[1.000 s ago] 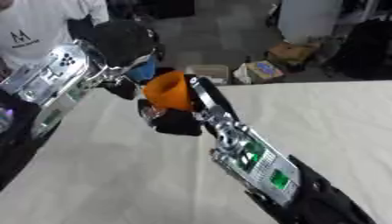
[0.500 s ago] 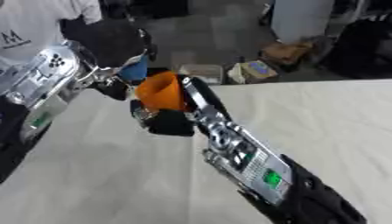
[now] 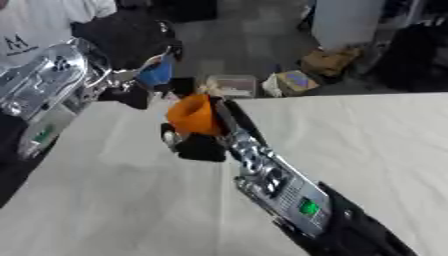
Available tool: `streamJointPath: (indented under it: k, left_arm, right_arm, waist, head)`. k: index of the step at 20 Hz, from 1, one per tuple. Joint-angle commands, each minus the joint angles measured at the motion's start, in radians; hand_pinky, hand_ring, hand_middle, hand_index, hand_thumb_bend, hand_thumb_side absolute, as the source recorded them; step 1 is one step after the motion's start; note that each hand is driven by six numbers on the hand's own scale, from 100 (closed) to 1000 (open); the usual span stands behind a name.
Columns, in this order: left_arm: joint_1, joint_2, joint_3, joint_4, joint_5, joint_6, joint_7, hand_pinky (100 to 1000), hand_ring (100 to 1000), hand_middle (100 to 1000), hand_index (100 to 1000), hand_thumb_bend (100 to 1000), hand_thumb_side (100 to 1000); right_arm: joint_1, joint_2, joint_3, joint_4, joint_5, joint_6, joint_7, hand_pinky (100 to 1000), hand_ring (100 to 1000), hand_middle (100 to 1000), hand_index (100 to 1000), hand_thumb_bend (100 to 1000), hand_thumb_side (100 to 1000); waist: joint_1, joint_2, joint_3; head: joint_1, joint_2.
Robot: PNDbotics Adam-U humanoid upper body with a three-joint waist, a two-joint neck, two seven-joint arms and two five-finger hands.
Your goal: Pour the contents of one cup into another cup.
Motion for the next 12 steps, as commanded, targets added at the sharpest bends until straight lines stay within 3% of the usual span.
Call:
streamJointPath:
  k: [1, 12]
  left_arm:
    - [-0.025, 0.029, 0.021, -0.019, 0.005, 0.007, -0.003, 184, 551, 593, 763, 100, 100]
    - [-0.03, 0.043, 0.046, -0.066, 0.022, 0.032, -0.008, 125, 533, 585, 768, 100, 100]
  right_arm:
    - [-0.012, -0.001, -0.01, 0.011, 0.009, 0.001, -0.021, 454, 483, 478, 572, 100, 268]
    - [-0.001, -0.005, -0.017, 0.042, 0.007, -0.018, -0.03, 455, 484, 479, 572, 100, 268]
  waist:
    - [-0.001, -0.024, 0.003]
    - [0.0, -0.027, 0.009]
  head:
    - [0.004, -0.004]
    - [0.005, -0.004]
